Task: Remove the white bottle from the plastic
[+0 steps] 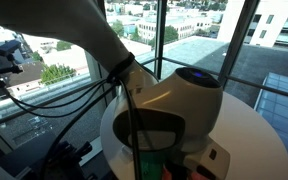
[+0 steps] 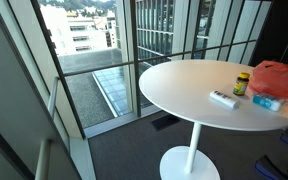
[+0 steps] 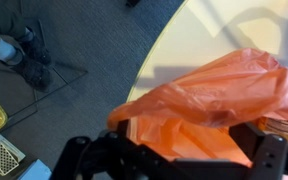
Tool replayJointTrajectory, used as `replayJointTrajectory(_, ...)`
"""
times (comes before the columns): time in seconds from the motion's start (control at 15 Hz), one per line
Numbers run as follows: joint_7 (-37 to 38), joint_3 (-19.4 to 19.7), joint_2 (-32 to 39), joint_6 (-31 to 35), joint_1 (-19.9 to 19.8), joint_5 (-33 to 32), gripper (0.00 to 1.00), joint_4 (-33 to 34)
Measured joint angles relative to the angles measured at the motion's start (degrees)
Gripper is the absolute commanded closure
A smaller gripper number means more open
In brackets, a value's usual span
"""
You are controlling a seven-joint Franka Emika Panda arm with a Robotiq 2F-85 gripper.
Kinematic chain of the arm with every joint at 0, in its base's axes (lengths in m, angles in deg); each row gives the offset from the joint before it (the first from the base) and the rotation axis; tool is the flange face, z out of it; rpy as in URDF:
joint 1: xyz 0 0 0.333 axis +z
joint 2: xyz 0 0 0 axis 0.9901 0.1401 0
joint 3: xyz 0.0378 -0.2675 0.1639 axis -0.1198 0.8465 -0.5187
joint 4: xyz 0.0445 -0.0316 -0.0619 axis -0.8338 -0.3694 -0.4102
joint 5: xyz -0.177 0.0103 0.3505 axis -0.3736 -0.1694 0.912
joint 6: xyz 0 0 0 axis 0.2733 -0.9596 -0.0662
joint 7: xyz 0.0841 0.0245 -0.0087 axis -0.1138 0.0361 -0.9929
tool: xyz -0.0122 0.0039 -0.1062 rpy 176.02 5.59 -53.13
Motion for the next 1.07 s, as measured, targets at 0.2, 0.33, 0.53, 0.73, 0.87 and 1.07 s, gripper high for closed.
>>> replayJointTrajectory(0.2,0.1,0.4,0.0,0.0,-0.3,0.0,0.0,0.5)
replayJointTrajectory(0.33,0.2,0.0,0.0,0.0,-0.2,0.0,0.0,0.6)
replayJointTrajectory(0.53,0.9,-1.2,0.4,0.0,0.4,0.0,0.0,0.8)
replayJointTrajectory(0.73,2.8,-2.4,1.4,0.0,1.6,0.0,0.0,1.7)
replayJointTrajectory(0.87,4.1,-3.2,2.5,0.0,2.3,0.1,0.0,2.8)
replayJointTrajectory(1.07,5.6,-4.3,4.5,0.0,3.2,0.9,0.0,4.9)
